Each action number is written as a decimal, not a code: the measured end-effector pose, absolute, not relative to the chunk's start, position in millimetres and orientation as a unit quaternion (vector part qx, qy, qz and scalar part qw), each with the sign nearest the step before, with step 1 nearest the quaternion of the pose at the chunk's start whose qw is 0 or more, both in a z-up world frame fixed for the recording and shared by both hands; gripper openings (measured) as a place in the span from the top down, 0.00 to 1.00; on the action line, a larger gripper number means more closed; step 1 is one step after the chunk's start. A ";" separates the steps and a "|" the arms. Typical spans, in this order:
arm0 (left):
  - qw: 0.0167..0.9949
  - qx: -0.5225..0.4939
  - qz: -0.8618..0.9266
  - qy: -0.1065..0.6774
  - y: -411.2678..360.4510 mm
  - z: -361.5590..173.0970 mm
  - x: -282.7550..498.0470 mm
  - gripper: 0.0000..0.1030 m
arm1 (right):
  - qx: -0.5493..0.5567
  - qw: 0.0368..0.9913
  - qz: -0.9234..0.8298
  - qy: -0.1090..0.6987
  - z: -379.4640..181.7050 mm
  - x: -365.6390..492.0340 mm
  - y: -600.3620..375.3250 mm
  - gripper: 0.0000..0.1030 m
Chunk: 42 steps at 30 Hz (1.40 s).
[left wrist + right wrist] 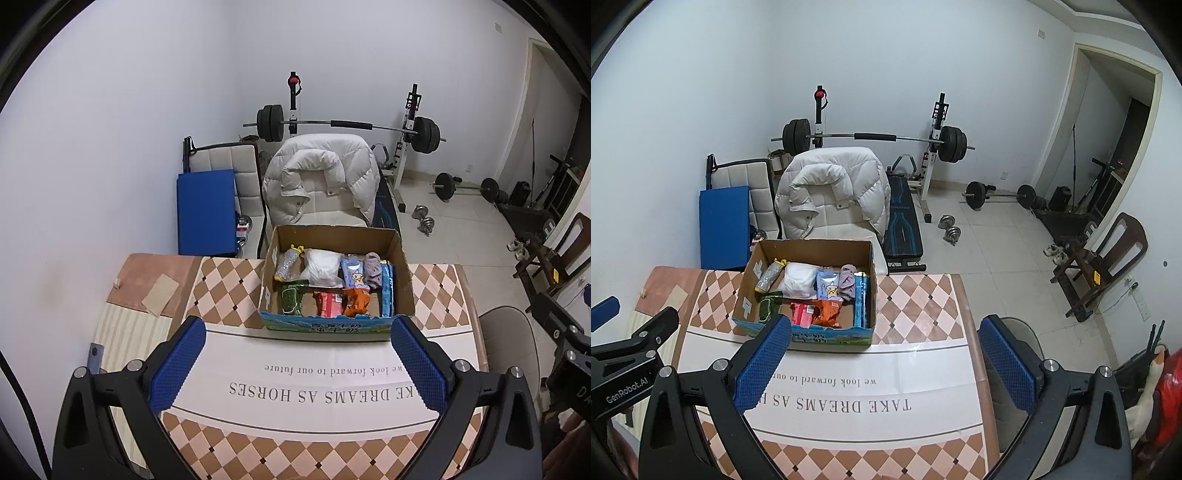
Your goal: Organize soft objects
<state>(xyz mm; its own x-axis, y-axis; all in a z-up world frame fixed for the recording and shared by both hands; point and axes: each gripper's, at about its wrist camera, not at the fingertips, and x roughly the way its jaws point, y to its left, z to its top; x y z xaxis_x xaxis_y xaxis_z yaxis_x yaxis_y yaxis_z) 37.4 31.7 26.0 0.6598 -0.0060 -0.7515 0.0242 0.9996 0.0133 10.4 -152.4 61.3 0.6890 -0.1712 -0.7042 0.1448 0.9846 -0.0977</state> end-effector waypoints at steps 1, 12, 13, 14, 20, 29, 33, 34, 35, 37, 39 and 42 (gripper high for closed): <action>0.911 0.012 -0.008 0.411 32.0 26.7 37.1 0.00 | -0.017 0.919 -0.086 0.384 61.2 10.5 -152.4 0.00; 0.915 0.014 -0.009 0.404 32.4 32.2 36.4 0.00 | -0.016 0.922 -0.084 0.379 63.9 8.7 -146.8 0.00; 0.915 0.014 -0.009 0.404 32.4 32.5 36.4 0.00 | -0.016 0.921 -0.085 0.379 63.8 8.6 -147.1 0.00; 0.915 0.013 -0.009 0.404 32.3 32.5 36.4 0.00 | -0.016 0.921 -0.086 0.379 63.6 8.4 -147.5 0.00; 0.916 0.014 -0.012 0.401 32.8 35.5 36.9 0.00 | -0.015 0.922 -0.086 0.379 64.4 7.6 -146.7 0.00; 0.918 0.019 -0.017 0.395 31.9 42.9 31.8 0.00 | -0.017 0.923 -0.087 0.374 65.9 8.1 -146.5 0.00; 0.919 0.021 -0.018 0.393 32.0 45.1 29.5 0.00 | -0.016 0.924 -0.088 0.372 68.9 9.4 -144.4 0.00; 0.920 0.020 -0.018 0.392 32.5 46.4 29.7 0.00 | -0.015 0.924 -0.088 0.372 68.6 8.2 -145.7 0.00; 0.920 0.020 -0.018 0.392 32.0 46.3 29.0 0.00 | -0.015 0.924 -0.088 0.372 69.4 8.3 -145.7 0.00; 0.920 0.020 -0.019 0.391 32.3 47.6 28.6 0.00 | -0.015 0.924 -0.089 0.371 69.5 7.5 -145.8 0.00; 0.921 0.019 -0.018 0.389 32.5 49.3 27.5 0.00 | -0.015 0.924 -0.090 0.371 71.0 8.4 -145.8 0.00; 0.921 0.019 -0.019 0.388 32.2 50.5 25.2 0.00 | -0.016 0.925 -0.090 0.370 71.0 8.8 -145.2 0.00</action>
<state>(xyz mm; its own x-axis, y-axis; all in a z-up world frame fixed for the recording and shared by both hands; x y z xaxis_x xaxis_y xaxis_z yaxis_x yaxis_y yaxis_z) 25.2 32.2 50.5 0.6984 -0.0203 -0.7154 0.0495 0.9986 0.0200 8.8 -145.2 71.0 0.7107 -0.1781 -0.6806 0.1540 0.9834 -0.0964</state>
